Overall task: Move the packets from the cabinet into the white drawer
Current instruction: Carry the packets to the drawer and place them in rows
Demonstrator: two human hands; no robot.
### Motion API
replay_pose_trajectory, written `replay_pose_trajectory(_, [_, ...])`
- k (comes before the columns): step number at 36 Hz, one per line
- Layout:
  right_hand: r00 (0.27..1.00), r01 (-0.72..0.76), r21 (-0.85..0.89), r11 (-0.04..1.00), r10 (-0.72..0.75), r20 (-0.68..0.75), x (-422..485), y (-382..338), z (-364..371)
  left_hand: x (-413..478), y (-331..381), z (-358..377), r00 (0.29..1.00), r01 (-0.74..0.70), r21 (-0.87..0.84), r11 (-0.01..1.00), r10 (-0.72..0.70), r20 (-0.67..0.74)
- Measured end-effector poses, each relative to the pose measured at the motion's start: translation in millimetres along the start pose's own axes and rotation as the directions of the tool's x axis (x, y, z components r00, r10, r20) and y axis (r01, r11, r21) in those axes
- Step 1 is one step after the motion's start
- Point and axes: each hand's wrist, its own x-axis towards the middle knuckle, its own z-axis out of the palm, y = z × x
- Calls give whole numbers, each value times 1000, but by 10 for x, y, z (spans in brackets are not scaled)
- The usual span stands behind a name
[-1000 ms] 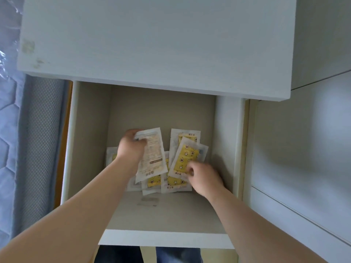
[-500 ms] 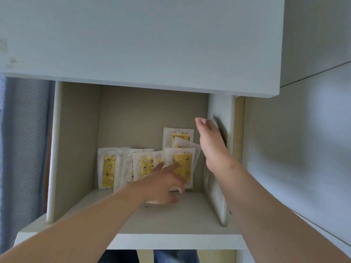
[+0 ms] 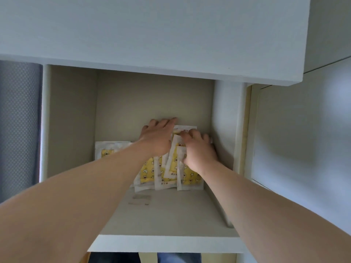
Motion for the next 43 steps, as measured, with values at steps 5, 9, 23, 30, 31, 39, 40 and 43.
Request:
replay_pose_trajectory(5, [1000, -6, -23, 1000, 7, 6, -62, 18, 13, -95, 14, 177, 995, -67, 58, 996, 62, 82])
replay_pose_trajectory(9, [1000, 4, -12, 1000, -4, 17, -125, -7, 57, -214, -38, 220, 983, -153, 93, 984, 141, 120])
replay_pose_trajectory(23, [998, -23, 103, 994, 29, -54, -230, -74, 187, -592, -639, 376, 995, 99, 241, 965, -93, -35])
replay_pose_trajectory(30, [996, -83, 118, 990, 80, 27, -196, -55, 196, -516, -683, 310, 998, 58, 222, 973, -49, -45])
replay_pose_trajectory(31, [995, -97, 129, 987, 94, 29, -193, -60, 204, -495, -679, 304, 998, 53, 209, 977, -43, -51])
replay_pose_trajectory(39, [992, -127, 243, 962, 124, 25, -160, -280, 327, -453, -751, 227, 998, 29, 145, 989, -21, -54])
replay_pose_trajectory(40, [993, -117, 256, 959, 114, 25, -150, -320, 337, -464, -777, 210, 998, 35, 147, 988, -28, -51])
replay_pose_trajectory(43, [996, -90, 300, 950, 87, 24, -120, -436, 360, -516, -851, 149, 999, 45, 168, 985, -41, -26])
